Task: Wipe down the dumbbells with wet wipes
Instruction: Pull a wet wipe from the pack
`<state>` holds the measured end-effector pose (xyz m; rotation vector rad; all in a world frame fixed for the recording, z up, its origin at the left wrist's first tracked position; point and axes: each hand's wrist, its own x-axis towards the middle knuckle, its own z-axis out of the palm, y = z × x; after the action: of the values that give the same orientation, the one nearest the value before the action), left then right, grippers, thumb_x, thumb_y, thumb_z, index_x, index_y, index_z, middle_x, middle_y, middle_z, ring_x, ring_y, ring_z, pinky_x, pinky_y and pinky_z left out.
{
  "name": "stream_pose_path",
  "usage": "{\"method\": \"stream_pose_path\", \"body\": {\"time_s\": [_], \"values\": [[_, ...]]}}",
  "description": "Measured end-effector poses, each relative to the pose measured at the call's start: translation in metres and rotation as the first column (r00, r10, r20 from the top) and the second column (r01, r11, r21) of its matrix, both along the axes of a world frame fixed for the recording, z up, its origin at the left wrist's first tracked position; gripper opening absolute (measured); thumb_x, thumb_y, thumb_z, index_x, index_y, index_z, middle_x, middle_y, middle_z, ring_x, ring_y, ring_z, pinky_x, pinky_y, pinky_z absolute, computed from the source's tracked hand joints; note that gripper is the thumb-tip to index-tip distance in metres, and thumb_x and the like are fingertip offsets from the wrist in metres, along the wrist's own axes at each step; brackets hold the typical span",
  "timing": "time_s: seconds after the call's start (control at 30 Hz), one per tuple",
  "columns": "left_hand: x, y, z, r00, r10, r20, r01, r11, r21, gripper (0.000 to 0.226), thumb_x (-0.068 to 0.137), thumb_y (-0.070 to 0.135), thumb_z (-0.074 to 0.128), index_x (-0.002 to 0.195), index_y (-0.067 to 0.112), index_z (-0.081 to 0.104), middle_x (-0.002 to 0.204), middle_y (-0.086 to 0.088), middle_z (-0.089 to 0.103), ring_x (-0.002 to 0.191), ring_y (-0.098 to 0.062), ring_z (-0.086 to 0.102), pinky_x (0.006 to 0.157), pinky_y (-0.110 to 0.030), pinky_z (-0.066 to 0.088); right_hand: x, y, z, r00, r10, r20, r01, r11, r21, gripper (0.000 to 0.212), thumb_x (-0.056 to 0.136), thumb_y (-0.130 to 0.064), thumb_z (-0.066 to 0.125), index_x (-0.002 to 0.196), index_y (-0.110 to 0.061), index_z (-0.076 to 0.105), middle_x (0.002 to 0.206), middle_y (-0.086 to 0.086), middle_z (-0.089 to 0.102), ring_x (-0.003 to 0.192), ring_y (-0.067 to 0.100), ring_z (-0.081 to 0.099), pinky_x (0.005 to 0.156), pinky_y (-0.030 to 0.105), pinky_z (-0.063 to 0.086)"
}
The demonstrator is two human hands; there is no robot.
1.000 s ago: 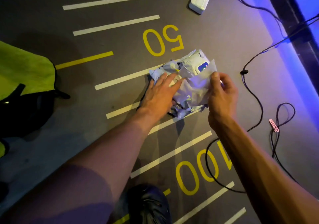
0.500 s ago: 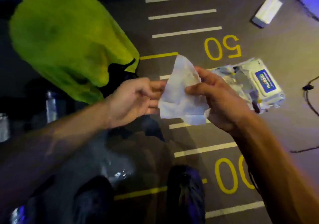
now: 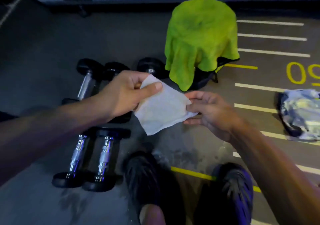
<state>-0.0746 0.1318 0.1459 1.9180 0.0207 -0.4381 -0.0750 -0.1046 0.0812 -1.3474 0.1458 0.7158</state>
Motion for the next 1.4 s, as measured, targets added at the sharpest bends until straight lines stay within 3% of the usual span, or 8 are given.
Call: {"method": "stream_pose_path", "body": {"time_s": [0.17, 0.37, 0.5, 0.8, 1.03, 1.13, 1.23, 1.4], "values": [[-0.012, 0.019, -0.043, 0.966, 0.257, -0.014, -0.256, 0.950, -0.180, 0.025, 0.106, 0.017, 0.057, 0.098, -0.002, 0.071, 0.087, -0.011, 0.069, 0.080, -0.016, 0.061, 0.065, -0.025, 0.048, -0.008, 0.028, -0.020, 0.982, -0.177, -0.070, 0.177, 0.984, 0.000, 0.019, 0.098, 0.002, 0.057, 0.099, -0.014, 0.066, 0.089, 0.003, 0.070, 0.072, 0.012, 0.064, 0.062, 0.024, 0.053], [-0.042, -0.025, -0.076, 0.862, 0.399, -0.312, -0.507, 0.699, -0.504, 0.026, 0.104, 0.026, 0.058, 0.105, 0.006, 0.074, 0.106, -0.026, 0.074, 0.091, -0.032, 0.069, 0.084, -0.043, 0.058, -0.033, 0.052, -0.046, 0.872, -0.121, -0.474, 0.212, 0.967, 0.144, 0.020, 0.097, -0.028, 0.062, 0.112, -0.015, 0.065, 0.102, 0.011, 0.065, 0.095, 0.029, 0.063, 0.087, 0.051, 0.060], [-0.048, -0.032, -0.079, 0.824, 0.467, -0.322, -0.565, 0.634, -0.528, 0.032, 0.100, 0.032, 0.064, 0.113, 0.004, 0.073, 0.112, -0.041, 0.066, 0.093, -0.037, 0.062, 0.085, -0.050, 0.050, -0.043, 0.064, -0.049, 0.851, -0.200, -0.486, 0.288, 0.951, 0.113, 0.018, 0.100, -0.017, 0.055, 0.102, -0.007, 0.068, 0.098, 0.016, 0.063, 0.094, 0.029, 0.061, 0.079, 0.044, 0.064], [-0.067, -0.007, -0.088, 0.754, 0.591, -0.287, -0.644, 0.576, -0.504, 0.022, 0.107, 0.020, 0.053, 0.109, 0.005, 0.070, 0.100, -0.012, 0.074, 0.093, -0.023, 0.071, 0.082, -0.033, 0.057, -0.033, 0.037, -0.060, 0.781, -0.486, -0.392, 0.535, 0.845, 0.018, 0.015, 0.106, -0.013, 0.048, 0.097, -0.018, 0.059, 0.079, 0.000, 0.073, 0.060, 0.010, 0.070, 0.051, 0.026, 0.058], [-0.076, -0.006, -0.095, 0.719, 0.666, -0.200, -0.683, 0.623, -0.381, 0.020, 0.106, 0.024, 0.060, 0.101, 0.013, 0.076, 0.098, -0.013, 0.074, 0.091, -0.027, 0.072, 0.080, -0.041, 0.057, -0.033, 0.037, -0.073, 0.881, -0.474, 0.006, 0.463, 0.858, -0.223, 0.026, 0.103, -0.018, 0.055, 0.077, -0.021, 0.058, 0.084, 0.005, 0.053, 0.080, 0.019, 0.049, 0.071, 0.033, 0.042], [-0.074, -0.004, -0.096, 0.822, 0.564, -0.081, -0.557, 0.764, -0.326, 0.016, 0.097, 0.030, 0.065, 0.095, 0.022, 0.079, 0.090, -0.005, 0.072, 0.084, -0.020, 0.066, 0.073, -0.033, 0.054, -0.036, 0.025, -0.074, 0.939, -0.321, 0.124, 0.345, 0.872, -0.348, 0.022, 0.097, -0.005, 0.056, 0.082, -0.020, 0.061, 0.079, 0.000, 0.059, 0.070, 0.015, 0.052, 0.061, 0.025, 0.045], [-0.065, 0.000, -0.090, 0.967, 0.247, -0.062, -0.255, 0.934, -0.251, 0.023, 0.094, 0.029, 0.065, 0.098, 0.009, 0.076, 0.085, -0.006, 0.067, 0.077, -0.017, 0.059, 0.065, -0.029, 0.046, -0.034, 0.016, -0.067, 0.982, -0.062, 0.176, 0.112, 0.950, -0.290, 0.042, 0.078, -0.012, 0.062, 0.115, -0.031, 0.063, 0.118, -0.006, 0.068, 0.107, 0.010, 0.063, 0.087, 0.022, 0.051], [-0.052, 0.002, -0.075, 0.968, -0.122, -0.218, 0.062, 0.963, -0.264, 0.027, 0.098, 0.030, 0.064, 0.106, 0.007, 0.076, 0.092, -0.018, 0.071, 0.085, -0.018, 0.060, 0.071, -0.028, 0.045, -0.030, 0.015, -0.056, 0.936, 0.321, 0.146, -0.306, 0.945, -0.116, 0.047, 0.079, -0.011, 0.078, 0.123, -0.024, 0.066, 0.126, 0.000, 0.071, 0.119, 0.011, 0.062, 0.099, 0.029, 0.053]]}}
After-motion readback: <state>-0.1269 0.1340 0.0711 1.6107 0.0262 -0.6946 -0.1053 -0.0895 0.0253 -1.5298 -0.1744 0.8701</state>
